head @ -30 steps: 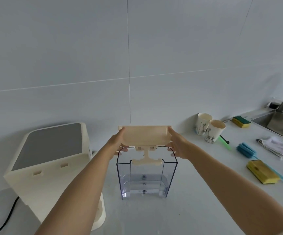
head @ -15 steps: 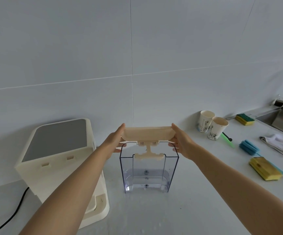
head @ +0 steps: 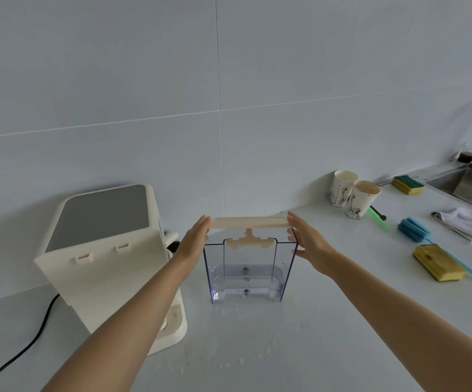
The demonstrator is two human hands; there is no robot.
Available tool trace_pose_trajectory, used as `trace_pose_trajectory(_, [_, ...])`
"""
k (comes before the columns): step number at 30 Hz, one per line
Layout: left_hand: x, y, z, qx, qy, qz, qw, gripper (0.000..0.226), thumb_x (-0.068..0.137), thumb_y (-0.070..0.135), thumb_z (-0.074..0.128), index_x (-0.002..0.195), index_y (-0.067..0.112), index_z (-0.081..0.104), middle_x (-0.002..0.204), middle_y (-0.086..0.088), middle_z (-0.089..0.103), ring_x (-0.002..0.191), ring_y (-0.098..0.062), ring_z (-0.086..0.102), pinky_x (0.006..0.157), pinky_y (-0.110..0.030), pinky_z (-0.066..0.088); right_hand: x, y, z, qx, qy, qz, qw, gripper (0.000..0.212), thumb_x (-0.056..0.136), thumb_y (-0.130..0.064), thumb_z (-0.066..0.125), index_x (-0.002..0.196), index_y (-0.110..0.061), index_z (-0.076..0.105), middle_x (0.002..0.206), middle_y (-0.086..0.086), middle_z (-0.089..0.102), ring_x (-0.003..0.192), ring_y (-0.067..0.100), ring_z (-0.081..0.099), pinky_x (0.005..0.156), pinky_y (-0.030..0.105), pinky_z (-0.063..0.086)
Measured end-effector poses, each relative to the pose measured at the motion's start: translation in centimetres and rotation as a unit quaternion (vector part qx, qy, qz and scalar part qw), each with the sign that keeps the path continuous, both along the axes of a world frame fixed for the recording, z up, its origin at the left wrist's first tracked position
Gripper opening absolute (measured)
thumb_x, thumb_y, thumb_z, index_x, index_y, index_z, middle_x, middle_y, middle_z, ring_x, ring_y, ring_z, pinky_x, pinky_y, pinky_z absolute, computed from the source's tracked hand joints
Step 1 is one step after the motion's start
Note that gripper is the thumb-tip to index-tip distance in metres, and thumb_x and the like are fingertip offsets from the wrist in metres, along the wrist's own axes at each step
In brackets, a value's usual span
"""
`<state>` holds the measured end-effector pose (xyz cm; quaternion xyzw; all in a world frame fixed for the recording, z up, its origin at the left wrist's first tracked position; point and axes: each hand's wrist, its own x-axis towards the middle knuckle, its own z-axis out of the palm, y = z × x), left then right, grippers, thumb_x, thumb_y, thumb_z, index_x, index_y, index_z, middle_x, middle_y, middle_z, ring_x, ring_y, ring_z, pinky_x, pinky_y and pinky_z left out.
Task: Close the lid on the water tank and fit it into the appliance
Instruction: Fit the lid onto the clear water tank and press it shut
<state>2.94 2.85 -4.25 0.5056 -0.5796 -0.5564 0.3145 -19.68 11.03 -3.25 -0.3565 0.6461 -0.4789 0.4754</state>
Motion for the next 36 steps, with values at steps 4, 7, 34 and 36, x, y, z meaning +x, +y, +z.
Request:
trace_pose_trajectory(4, [-0.3,1.3,-0.8,-0.011,-0.006,0.046,0.999,0.055,0.089,0.046,0.034,0.139,0.023,0.034,0.147,-0.002,0.037,0.136,-0.018,0.033,0.114,-0.039,0.024,0.3,0.8,-0.7,-0.002,0.002,0.008,1.000,0.053,0.091,-0.039,0.037,0.141,-0.035,0.019,0.152,0.001,0.023,0.138,0.021,0.025,0.106,0.043,0.027])
trace_pose_trajectory(7, [-0.5,2.0,-1.0,-0.020,-0.004,0.055,0.998,0.049,0.092,0.039,0.033,0.139,0.025,0.035,0.148,-0.001,0.036,0.135,-0.019,0.034,0.111,-0.034,0.022,0.3,1.0,-0.9,0.003,-0.009,0.006,1.000,0.052,0.092,-0.034,0.037,0.141,-0.035,0.019,0.152,0.002,0.022,0.138,0.023,0.025,0.106,0.043,0.028])
trace_pose_trajectory(34, [-2.6,4.5,-0.9,0.206,0.109,0.149,0.961,0.080,0.075,0.057,0.052,0.142,0.032,0.018,0.152,0.003,0.024,0.137,-0.022,0.025,0.109,-0.042,0.020,-0.7,-1.6,0.9,0.044,0.008,-0.005,0.999,0.052,0.082,-0.030,0.056,0.128,-0.011,0.041,0.110,0.006,0.048,0.105,0.024,0.045,0.089,0.037,0.036])
trace_pose_trajectory(36, [-3.1,4.3,-0.6,0.218,0.105,0.163,0.957,0.087,0.075,0.057,0.054,0.144,0.031,0.008,0.155,0.001,0.018,0.140,-0.024,0.020,0.111,-0.044,0.017,-0.4,-2.0,1.0,0.044,0.008,-0.010,0.999,0.057,0.081,-0.032,0.058,0.131,-0.012,0.040,0.114,0.006,0.046,0.103,0.022,0.044,0.085,0.035,0.036])
